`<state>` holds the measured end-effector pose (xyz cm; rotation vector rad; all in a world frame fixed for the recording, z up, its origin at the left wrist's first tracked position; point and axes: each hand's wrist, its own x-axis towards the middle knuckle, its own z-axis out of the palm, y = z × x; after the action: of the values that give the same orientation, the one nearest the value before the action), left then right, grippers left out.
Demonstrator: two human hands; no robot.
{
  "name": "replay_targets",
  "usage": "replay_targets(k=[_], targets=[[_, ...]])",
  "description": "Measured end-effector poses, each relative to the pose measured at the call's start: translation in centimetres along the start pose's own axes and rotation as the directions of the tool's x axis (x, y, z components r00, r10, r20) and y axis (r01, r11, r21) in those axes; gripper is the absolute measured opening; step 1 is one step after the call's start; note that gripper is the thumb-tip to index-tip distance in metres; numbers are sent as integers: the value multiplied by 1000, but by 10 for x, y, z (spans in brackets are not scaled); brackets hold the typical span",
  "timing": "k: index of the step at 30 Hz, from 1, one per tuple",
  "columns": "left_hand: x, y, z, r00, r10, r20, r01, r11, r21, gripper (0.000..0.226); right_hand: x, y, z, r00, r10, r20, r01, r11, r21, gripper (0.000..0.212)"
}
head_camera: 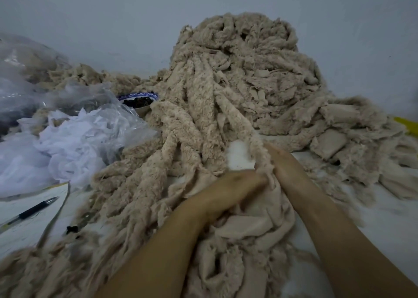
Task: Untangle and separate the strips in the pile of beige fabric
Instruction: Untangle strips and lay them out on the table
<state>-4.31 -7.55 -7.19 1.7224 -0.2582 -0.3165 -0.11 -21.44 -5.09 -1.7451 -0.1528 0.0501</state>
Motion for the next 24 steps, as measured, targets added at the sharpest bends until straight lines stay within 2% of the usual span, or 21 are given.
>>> replay_targets(k=[2,3,5,7,9,11,13,15,18,19,20,21,22,23,24], targets=[[8,1,-12,990,-71,-121,27,943,-333,51,-6,0,7,987,-97,131,111,989,-99,31],[11,0,-16,986,-71,-149,10,926,-377,60,-9,3,11,970,-119,211,160,968,-193,32],[13,-4,-22,973,-46,-226,-29,948,-318,57,-11,9,18,946,-103,307,198,934,-298,37],[16,-10,-22,938,-57,-341,-33,967,-252,36,-11,10,18,936,-107,335,207,937,-279,39],[20,-13,-23,873,-85,-480,-15,979,-201,33,-11,8,16,927,-124,354,219,945,-243,37],[23,-10,-25,800,-144,-582,-9,968,-252,35,-11,7,16,924,-140,355,227,950,-214,40],[26,-6,-36,753,-284,-593,-71,861,-503,33,-13,6,19,917,-158,366,236,955,-179,49],[26,-3,-46,777,-361,-516,-173,666,-726,30,-15,5,23,887,-147,439,246,953,-178,53],[23,0,-47,899,-292,-327,-173,449,-877,43,-18,7,32,799,-67,597,276,924,-265,50],[22,2,-48,921,-255,-295,-182,387,-904,39,-19,9,34,774,-30,633,275,916,-293,49],[21,5,-49,928,-233,-291,-192,370,-909,31,-20,11,34,758,4,652,260,916,-307,49],[20,8,-51,912,-238,-334,-206,438,-875,28,-19,11,34,758,23,652,237,922,-307,50],[17,11,-49,881,-238,-410,-192,612,-767,29,-18,12,33,781,29,624,201,934,-296,51],[13,14,-45,846,-186,-500,-138,829,-542,31,-15,12,31,829,21,559,160,949,-273,49],[8,16,-39,825,-87,-558,-46,974,-220,32,-12,13,29,889,14,458,112,963,-246,44]])
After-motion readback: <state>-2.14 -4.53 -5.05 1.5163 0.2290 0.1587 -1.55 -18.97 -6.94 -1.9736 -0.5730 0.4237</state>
